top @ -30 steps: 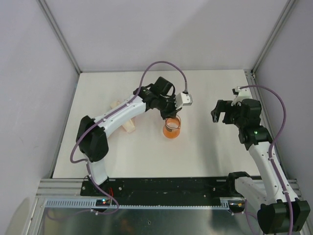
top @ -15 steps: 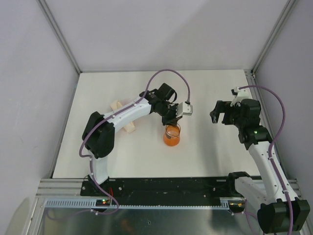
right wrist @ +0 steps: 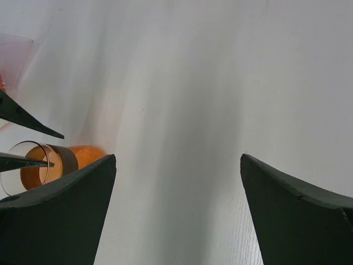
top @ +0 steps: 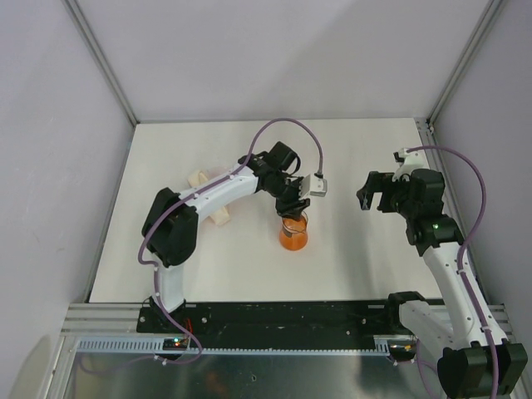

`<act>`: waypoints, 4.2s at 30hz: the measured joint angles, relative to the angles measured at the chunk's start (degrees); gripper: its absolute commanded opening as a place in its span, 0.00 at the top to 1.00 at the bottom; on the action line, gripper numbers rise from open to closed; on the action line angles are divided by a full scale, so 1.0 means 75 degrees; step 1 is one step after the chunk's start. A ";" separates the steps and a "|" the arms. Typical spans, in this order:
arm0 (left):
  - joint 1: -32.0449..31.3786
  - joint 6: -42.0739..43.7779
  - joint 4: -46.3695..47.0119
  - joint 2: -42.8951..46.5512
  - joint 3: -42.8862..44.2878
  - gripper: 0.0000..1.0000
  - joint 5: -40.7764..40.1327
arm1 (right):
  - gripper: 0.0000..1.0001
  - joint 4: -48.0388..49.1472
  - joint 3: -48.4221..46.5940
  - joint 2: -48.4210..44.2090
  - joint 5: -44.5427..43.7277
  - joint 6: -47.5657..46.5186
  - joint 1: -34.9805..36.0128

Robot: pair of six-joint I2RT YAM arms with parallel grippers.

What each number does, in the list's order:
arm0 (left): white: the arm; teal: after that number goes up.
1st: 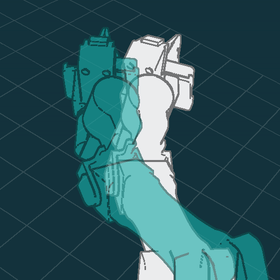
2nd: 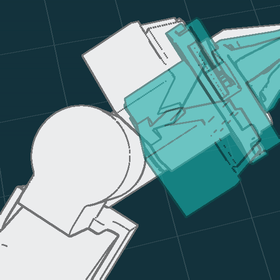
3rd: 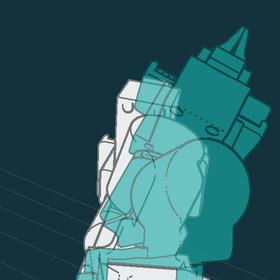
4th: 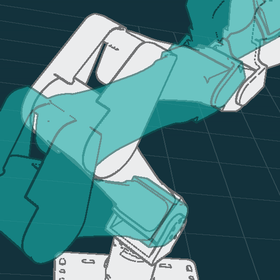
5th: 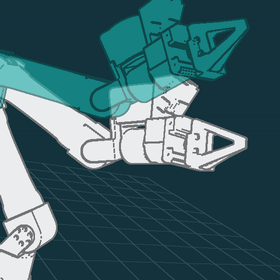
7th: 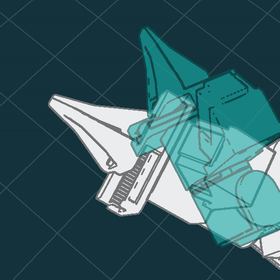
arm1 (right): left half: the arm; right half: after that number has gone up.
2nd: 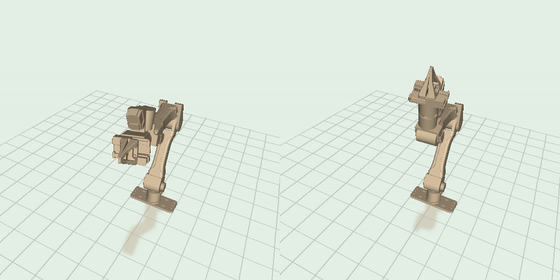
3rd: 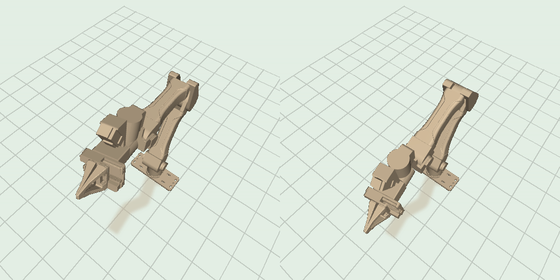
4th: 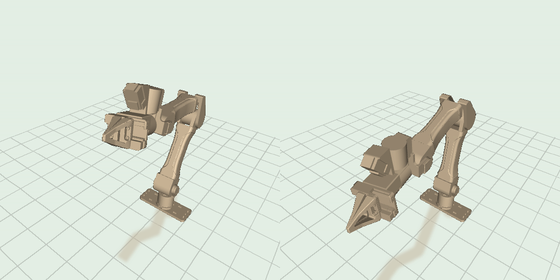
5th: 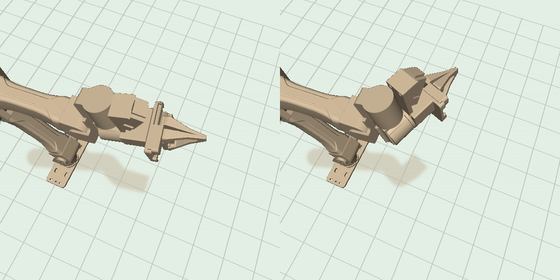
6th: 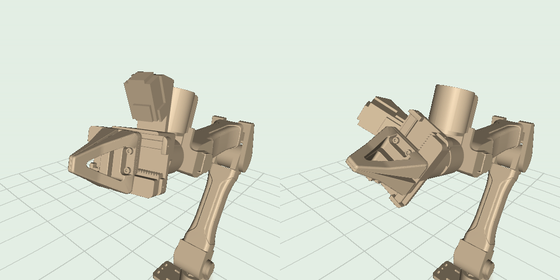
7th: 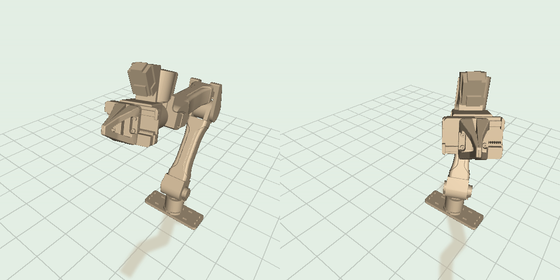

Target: Place the coffee filter in the dripper

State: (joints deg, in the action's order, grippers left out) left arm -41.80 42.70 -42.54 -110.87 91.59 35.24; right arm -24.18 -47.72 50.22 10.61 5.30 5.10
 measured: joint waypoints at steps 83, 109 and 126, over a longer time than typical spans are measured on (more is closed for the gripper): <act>0.7979 -0.2699 0.2970 0.2748 -0.5788 1.00 -0.3806 | 0.01 0.1055 -0.1314 0.3115 -0.1577 0.0615 0.2017; 0.6700 -0.3223 0.1894 0.4899 -0.3864 1.00 -0.3923 | 0.01 0.0513 -0.1314 0.1842 -0.1373 0.0361 0.2425; 0.0382 -0.3293 0.0335 0.3416 -0.1183 1.00 -0.3657 | 0.01 -0.0452 -0.1341 0.1174 -0.0868 0.0551 0.2512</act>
State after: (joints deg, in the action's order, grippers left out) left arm -38.94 18.00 -40.03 -85.25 82.72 7.81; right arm -27.57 -57.78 59.02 4.10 9.43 23.94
